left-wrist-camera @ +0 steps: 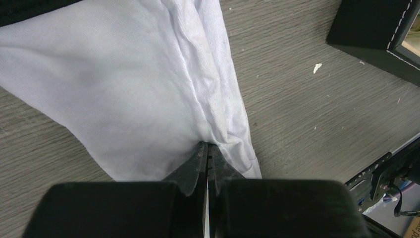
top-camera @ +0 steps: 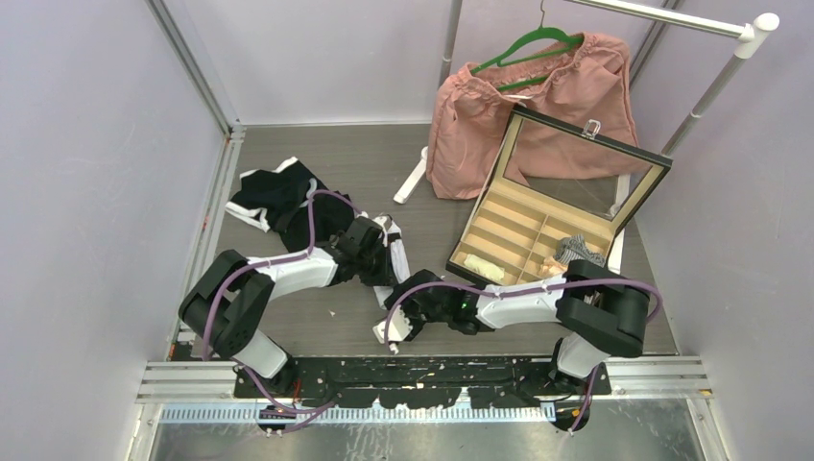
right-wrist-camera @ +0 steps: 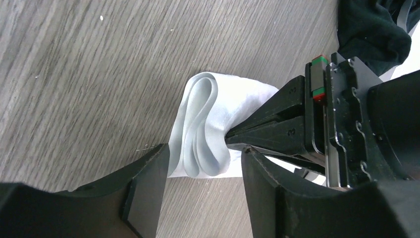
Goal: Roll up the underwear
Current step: Roll the underwear to the center of the board.
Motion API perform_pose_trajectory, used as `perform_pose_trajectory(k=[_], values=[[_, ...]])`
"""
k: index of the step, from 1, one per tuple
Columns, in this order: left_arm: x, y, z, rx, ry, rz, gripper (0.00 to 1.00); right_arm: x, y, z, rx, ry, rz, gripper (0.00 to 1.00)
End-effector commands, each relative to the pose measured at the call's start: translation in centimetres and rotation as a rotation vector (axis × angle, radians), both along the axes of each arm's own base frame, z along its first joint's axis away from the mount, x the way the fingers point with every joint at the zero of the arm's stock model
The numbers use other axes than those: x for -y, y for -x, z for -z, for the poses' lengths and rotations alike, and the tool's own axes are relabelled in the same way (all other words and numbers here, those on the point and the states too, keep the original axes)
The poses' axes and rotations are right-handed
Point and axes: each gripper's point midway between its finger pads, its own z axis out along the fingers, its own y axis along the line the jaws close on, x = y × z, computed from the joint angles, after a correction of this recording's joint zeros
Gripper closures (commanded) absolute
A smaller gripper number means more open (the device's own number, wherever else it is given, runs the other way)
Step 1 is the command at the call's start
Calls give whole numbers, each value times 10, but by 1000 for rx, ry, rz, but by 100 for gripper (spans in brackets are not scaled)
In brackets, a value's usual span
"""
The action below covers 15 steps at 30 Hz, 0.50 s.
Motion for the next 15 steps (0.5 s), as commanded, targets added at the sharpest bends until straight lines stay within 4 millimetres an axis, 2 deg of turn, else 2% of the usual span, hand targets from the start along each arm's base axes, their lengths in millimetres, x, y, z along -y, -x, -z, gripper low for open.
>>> perform_pose_trajectory(k=[1,7,15], values=[[-11,10,20,-53,-70,12,99,12,-3,17,-4,80,16,41],[-10,10,20,-52,-64,19,99,12,-7,18,-41,31,65,63],[-9,11,21,-54,-63,27,99,6,-12,14,-118,-59,147,87]])
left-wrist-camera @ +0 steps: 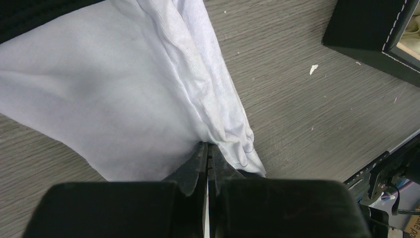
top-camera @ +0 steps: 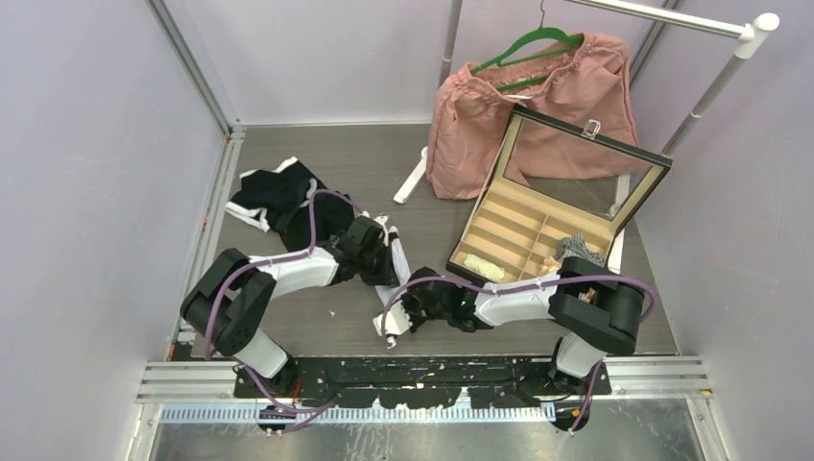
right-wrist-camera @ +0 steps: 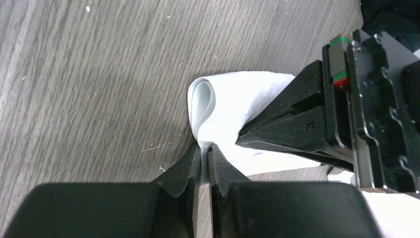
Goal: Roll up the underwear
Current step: Roll the underwear to the center of the board.
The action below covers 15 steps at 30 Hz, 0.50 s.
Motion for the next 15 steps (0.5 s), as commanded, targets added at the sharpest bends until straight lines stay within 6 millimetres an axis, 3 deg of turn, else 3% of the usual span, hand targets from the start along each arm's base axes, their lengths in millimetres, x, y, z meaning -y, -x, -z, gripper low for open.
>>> perform_pose_trajectory(k=[1,8,15], values=[[-12,12,21,-53,-72,19,99,-2,-5,0,-64,-70,82,90],[-9,10,9,-30,-50,30,99,-7,-3,-5,-130,-152,144,99],[-7,1,-30,43,-5,-2,99,-10,4,-18,-233,-255,224,99]])
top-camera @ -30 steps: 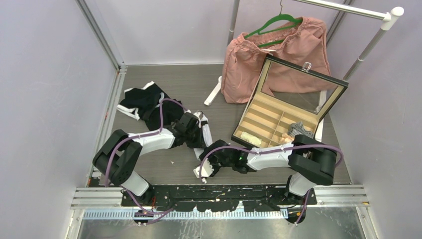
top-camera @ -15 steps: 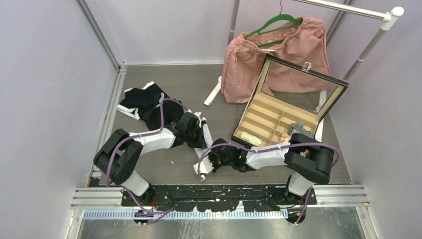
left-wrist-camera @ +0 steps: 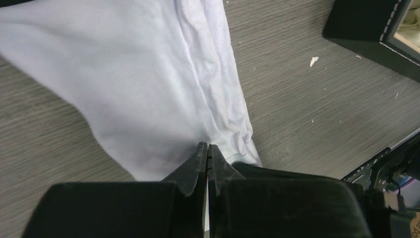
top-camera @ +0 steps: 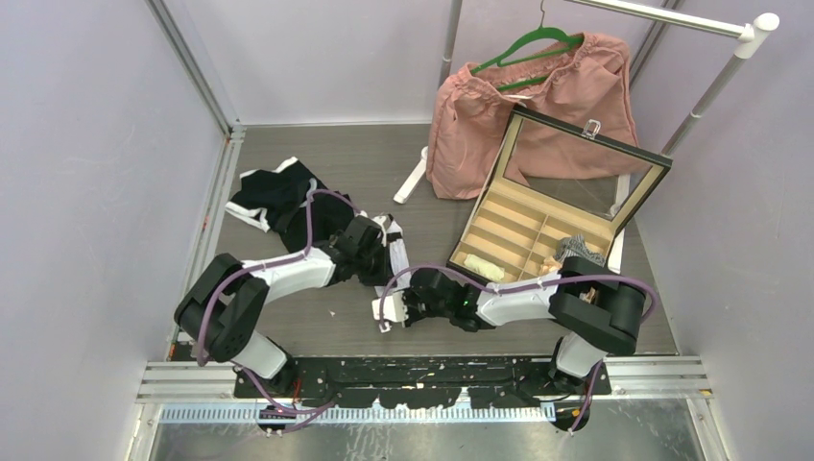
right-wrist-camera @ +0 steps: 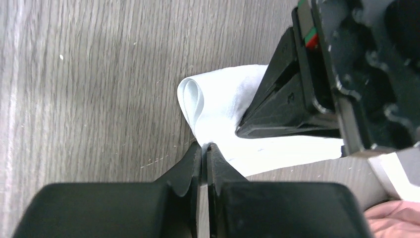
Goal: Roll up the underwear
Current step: Roll the underwear to the center of the board.
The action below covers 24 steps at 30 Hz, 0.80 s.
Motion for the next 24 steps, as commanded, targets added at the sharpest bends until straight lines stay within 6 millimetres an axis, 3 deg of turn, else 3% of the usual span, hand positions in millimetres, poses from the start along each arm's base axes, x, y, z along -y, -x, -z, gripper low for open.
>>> perform_pose_trajectory(k=[1,5,9,16,24], values=[[-5,-2,-31,55,4,-17,97,-5,6,-16,-101,-132,81,99],[-14,-8,-61,133,27,-81,85,-3,11,-20,-201,-143,168,99],[-34,-12,-80,201,3,-175,79,-3,21,-21,-270,-148,186,99],[-72,0,-92,254,-46,-292,77,-15,39,-33,-452,-216,237,99],[-85,20,-100,271,-4,-305,77,-32,62,-45,-713,-284,269,99]])
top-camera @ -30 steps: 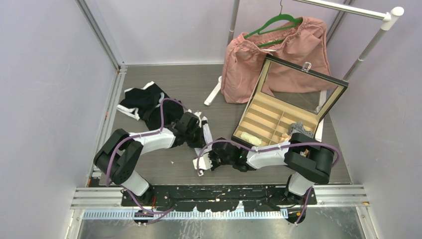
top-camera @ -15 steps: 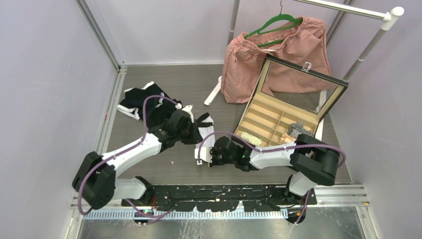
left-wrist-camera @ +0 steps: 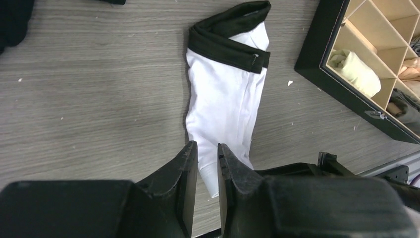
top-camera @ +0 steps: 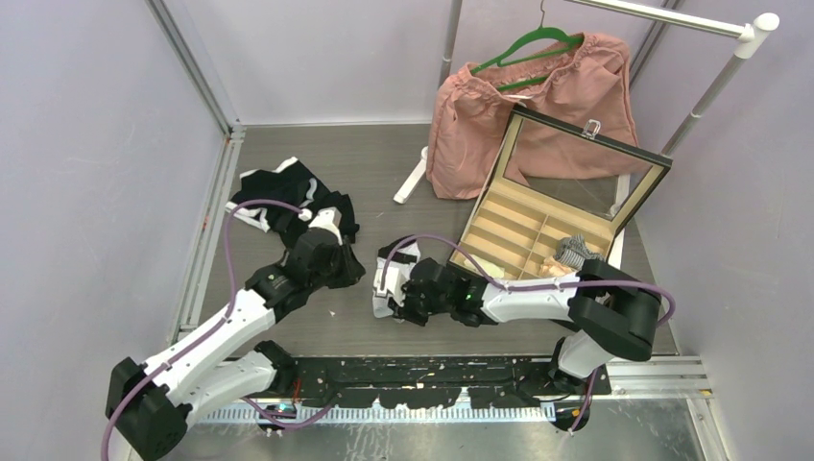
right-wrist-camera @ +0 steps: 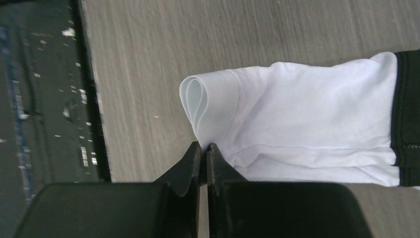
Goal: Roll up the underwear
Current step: Roll the underwear to the center of the board.
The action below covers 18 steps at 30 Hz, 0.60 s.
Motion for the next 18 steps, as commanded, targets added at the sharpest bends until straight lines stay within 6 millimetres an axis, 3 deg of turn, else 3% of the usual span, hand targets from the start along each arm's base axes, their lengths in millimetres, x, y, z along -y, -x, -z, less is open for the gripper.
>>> perform_pose_trajectory(k=[1,8,12,18], values=[[-10,9,2,-3,5,-23,77,-22,17,-29,-188,-127,14,99],[-7,17,5,-6,22,21,78,-28,7,-37,-422,-176,79,99],[-5,18,6,-11,26,34,80,-28,3,-36,-574,-147,97,99],[-4,18,5,-7,30,41,82,-24,-18,-26,-679,-138,190,99]])
